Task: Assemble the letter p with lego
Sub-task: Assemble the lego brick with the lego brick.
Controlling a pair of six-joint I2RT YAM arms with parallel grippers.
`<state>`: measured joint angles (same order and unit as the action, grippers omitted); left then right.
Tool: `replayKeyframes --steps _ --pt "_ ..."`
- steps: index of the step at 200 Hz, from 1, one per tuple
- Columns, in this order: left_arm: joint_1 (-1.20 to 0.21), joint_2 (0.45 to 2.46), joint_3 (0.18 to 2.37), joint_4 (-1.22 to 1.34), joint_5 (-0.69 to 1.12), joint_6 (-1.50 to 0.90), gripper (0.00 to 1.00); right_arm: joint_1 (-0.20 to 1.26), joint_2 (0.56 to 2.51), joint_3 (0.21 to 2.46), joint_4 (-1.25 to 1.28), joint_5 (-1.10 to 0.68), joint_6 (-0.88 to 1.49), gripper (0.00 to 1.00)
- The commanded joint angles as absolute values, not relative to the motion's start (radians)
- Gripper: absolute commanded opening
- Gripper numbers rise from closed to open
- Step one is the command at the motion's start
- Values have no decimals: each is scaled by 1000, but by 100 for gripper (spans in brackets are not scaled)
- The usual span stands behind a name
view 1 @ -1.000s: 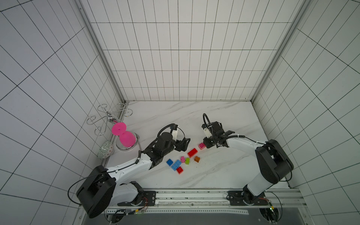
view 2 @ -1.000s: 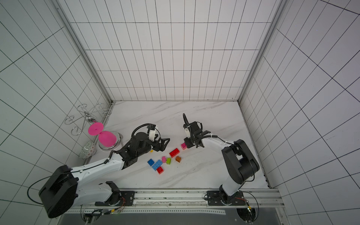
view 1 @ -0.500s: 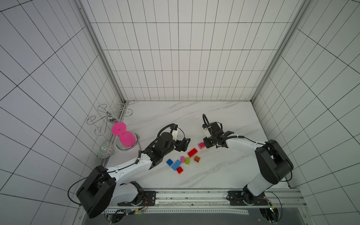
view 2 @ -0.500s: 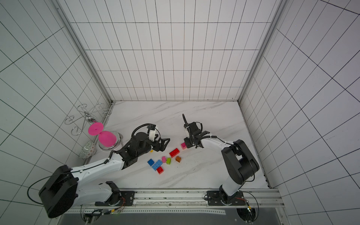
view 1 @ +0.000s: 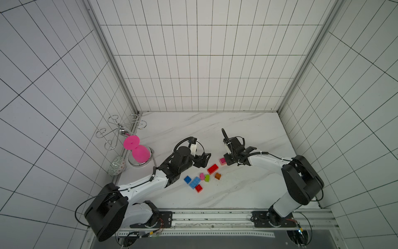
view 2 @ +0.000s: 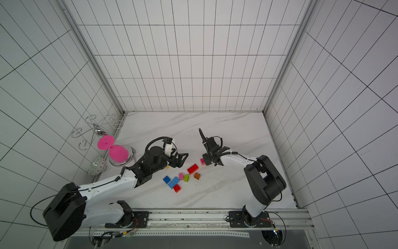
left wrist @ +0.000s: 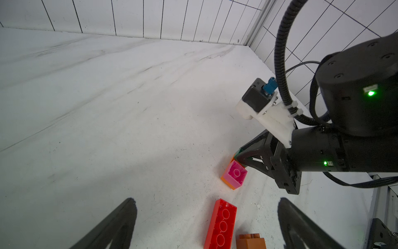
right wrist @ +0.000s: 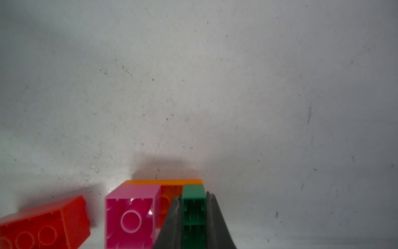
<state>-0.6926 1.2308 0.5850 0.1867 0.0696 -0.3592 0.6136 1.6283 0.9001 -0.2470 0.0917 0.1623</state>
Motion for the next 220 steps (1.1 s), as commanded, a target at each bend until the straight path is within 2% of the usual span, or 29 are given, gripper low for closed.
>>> replayKeyframes --steps 1,122,152,183,199,220 --pt "-690 1232 572 220 81 -365 97 637 1619 844 -347 150 240 0" --pt "-690 1252 570 233 87 -365 97 646 1586 783 -329 156 342 0" --pt "-690 1252 569 235 86 -364 97 647 1537 818 -379 170 345 14" --pt "-690 1251 568 235 85 -362 97 646 1492 850 -409 183 347 33" --pt "-690 1250 568 235 83 -360 97 646 1481 862 -418 189 348 40" --pt "-691 1251 568 234 81 -358 97 643 1468 865 -423 192 350 44"
